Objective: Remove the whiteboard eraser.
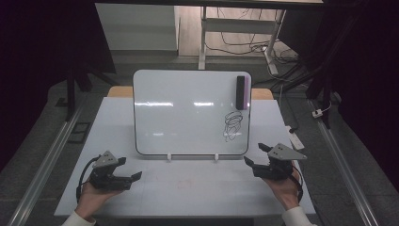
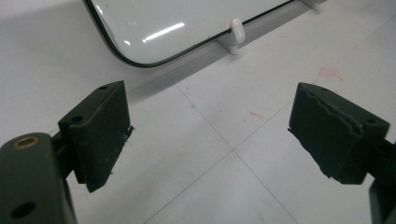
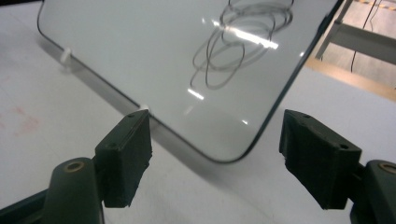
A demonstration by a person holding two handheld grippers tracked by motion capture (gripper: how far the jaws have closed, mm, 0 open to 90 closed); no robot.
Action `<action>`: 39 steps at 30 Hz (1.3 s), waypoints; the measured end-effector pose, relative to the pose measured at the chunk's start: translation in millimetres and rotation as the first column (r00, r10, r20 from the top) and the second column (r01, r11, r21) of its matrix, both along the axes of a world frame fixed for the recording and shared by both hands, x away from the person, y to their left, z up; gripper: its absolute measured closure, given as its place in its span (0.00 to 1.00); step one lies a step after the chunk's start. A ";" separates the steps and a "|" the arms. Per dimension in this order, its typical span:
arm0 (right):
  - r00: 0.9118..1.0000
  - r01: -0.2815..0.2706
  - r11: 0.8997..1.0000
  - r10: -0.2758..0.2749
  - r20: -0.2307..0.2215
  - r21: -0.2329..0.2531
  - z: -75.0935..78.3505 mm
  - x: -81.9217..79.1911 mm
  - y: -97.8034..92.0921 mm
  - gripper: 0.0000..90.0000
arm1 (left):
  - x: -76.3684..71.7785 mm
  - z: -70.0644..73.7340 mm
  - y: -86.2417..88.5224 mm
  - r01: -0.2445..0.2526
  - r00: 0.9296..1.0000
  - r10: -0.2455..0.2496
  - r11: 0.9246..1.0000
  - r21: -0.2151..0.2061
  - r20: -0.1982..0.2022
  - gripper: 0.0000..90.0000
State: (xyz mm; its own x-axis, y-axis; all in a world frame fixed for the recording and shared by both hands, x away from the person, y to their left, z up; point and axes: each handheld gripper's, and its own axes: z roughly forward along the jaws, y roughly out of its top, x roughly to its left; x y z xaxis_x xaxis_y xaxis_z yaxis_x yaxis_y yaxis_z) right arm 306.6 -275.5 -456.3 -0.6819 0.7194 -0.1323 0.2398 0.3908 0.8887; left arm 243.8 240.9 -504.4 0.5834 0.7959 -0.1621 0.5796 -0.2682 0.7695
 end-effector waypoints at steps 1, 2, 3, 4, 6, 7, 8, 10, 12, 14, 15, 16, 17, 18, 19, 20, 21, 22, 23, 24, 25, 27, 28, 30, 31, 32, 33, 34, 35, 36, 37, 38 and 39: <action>1.000 0.003 1.000 -0.003 0.007 0.004 3.9 0.6 1.8 0.28 | 0.2 0.1 0.3 -0.001 1.000 0.001 1.000 -0.002 0.000 0.15; 1.000 0.007 1.000 -0.007 0.010 0.005 7.9 1.5 3.7 0.28 | 0.3 0.0 0.3 -0.002 1.000 0.002 1.000 -0.003 0.000 0.15; 1.000 0.013 1.000 -0.013 0.009 0.003 11.8 2.8 5.9 0.28 | 0.4 -0.1 0.3 -0.002 1.000 0.002 1.000 -0.002 0.000 0.15; 1.000 0.022 1.000 -0.022 0.010 0.004 15.5 4.2 8.0 0.28 | 0.4 -0.1 0.3 -0.002 1.000 0.002 1.000 -0.002 0.000 0.15; 0.999 0.039 0.999 -0.039 0.016 0.014 22.1 7.6 11.5 0.29 | 0.1 0.2 -0.1 -0.001 1.000 0.001 1.000 -0.005 0.001 0.15; 0.999 0.047 0.999 -0.047 0.015 0.013 25.1 9.9 13.3 0.29 | -0.1 0.2 -0.3 -0.001 1.000 0.001 1.000 -0.005 0.002 0.15; 0.999 0.048 0.999 -0.048 0.011 0.020 28.0 12.0 15.1 0.29 | -0.1 0.1 -0.5 -0.001 1.000 0.001 1.000 -0.005 0.002 0.15; 0.998 0.055 0.998 -0.055 0.016 0.017 34.3 16.5 18.3 0.29 | 0.0 -0.4 -1.1 0.001 1.000 -0.001 1.000 -0.006 -0.001 0.15; 0.998 0.062 0.998 -0.062 0.023 0.019 41.2 20.6 21.4 0.30 | 0.4 -1.1 -1.7 0.006 1.000 -0.006 1.000 -0.002 -0.003 0.15; 0.997 0.072 0.997 -0.073 0.032 0.023 48.2 25.4 24.6 0.30 | 0.4 -1.4 -2.2 0.008 1.000 -0.008 1.000 -0.001 -0.004 0.15; 0.996 0.082 0.996 -0.083 0.032 0.029 52.3 28.6 26.8 0.30 | 0.3 -1.6 -2.8 0.009 1.000 -0.009 1.000 0.001 -0.006 0.15; 0.995 0.091 0.995 -0.092 0.030 0.026 55.0 30.4 28.2 0.30 | 0.3 -1.6 -2.8 0.009 1.000 -0.009 1.000 0.001 -0.006 0.15; 0.995 0.097 0.995 -0.098 0.032 0.027 58.2 33.1 30.2 0.31 | 0.3 -1.8 -2.6 0.011 1.000 -0.011 1.000 0.004 -0.005 0.15; 0.994 0.104 0.994 -0.105 0.036 0.027 61.3 35.8 32.1 0.31 | 0.4 -2.0 -2.7 0.010 1.000 -0.010 1.000 0.003 -0.005 0.15; 0.993 0.115 0.993 -0.116 0.038 0.027 64.2 38.8 34.2 0.32 | 0.4 -2.2 -2.9 0.008 1.000 -0.008 1.000 0.000 -0.008 0.15; 0.992 0.119 0.992 -0.120 0.039 0.030 66.8 42.2 36.3 0.32 | 0.5 -2.4 -2.9 0.009 1.000 -0.009 1.000 0.001 -0.008 0.15; 0.992 0.119 0.992 -0.120 0.039 0.030 66.8 42.2 36.3 0.32 | 0.5 -2.4 -2.9 0.009 1.000 -0.009 1.000 0.001 -0.008 0.15; 0.990 0.135 0.990 -0.136 0.046 0.028 72.3 50.8 41.0 0.33 | 0.7 -2.7 -2.8 0.009 1.000 -0.009 1.000 0.002 -0.010 0.15; 0.989 0.141 0.990 -0.142 0.048 0.027 74.0 53.8 42.7 0.34 | 0.8 -2.9 -2.8 0.011 1.000 -0.011 1.000 0.003 -0.011 0.15; 0.987 0.149 0.989 -0.150 0.052 0.024 76.2 58.1 44.8 0.34 | 1.0 -3.1 -2.7 0.011 1.000 -0.011 1.000 0.004 -0.011 0.15; 0.986 0.157 0.987 -0.157 0.053 0.022 78.3 62.3 47.0 0.35 | 1.0 -3.1 -2.7 0.011 1.000 -0.011 1.000 0.004 -0.011 0.15; 0.982 0.178 0.984 -0.179 0.056 0.021 81.9 70.9 50.8 0.36 | 1.1 -3.7 -2.6 0.011 1.000 -0.010 1.000 0.004 -0.013 0.15; 0.982 0.183 0.983 -0.184 0.053 0.025 83.5 75.1 52.0 0.36 | 1.1 -3.7 -2.6 0.011 1.000 -0.010 1.000 0.004 -0.013 0.15; 0.978 0.202 0.979 -0.203 0.044 0.031 86.1 82.5 55.0 0.38 | 1.5 -4.5 -1.8 0.010 1.000 -0.010 1.000 0.003 -0.015 0.15; 0.977 0.206 0.978 -0.207 0.042 0.036 87.0 85.8 56.2 0.38 | 1.8 -4.8 -1.4 0.011 1.000 -0.010 1.000 0.003 -0.016 0.15; 0.976 0.213 0.976 -0.214 0.039 0.040 87.8 88.7 57.6 0.39 | 1.8 -4.8 -1.4 0.011 1.000 -0.010 1.000 0.003 -0.016 0.15; 0.974 0.220 0.975 -0.222 0.038 0.043 88.4 91.4 59.2 0.39 | 2.0 -5.3 -1.1 0.009 1.000 -0.009 1.000 0.003 -0.018 0.15; 0.973 0.225 0.973 -0.227 0.037 0.044 88.8 93.9 60.9 0.40 | 2.0 -5.5 -1.1 0.009 1.000 -0.009 1.000 0.003 -0.018 0.15; 0.971 0.235 0.971 -0.236 0.036 0.043 89.0 96.3 62.9 0.40 | 2.0 -5.5 -1.1 0.009 1.000 -0.009 1.000 0.003 -0.018 0.15; 0.969 0.242 0.970 -0.243 0.037 0.040 89.1 98.7 64.9 0.41 | 2.0 -5.6 -1.0 0.011 1.000 -0.011 1.000 0.004 -0.017 0.15; 0.967 0.250 0.968 -0.251 0.038 0.035 89.0 101.1 66.8 0.42 | 2.0 -5.6 -1.0 0.011 1.000 -0.011 1.000 0.004 -0.017 0.15; 0.964 0.261 0.965 -0.262 0.039 0.030 88.7 103.4 68.8 0.42 | 2.1 -5.9 -0.9 0.012 1.000 -0.012 1.000 0.004 -0.017 0.15; 0.962 0.271 0.962 -0.272 0.038 0.026 88.3 105.7 70.6 0.43 | 2.1 -5.9 -0.9 0.012 1.000 -0.012 1.000 0.004 -0.017 0.15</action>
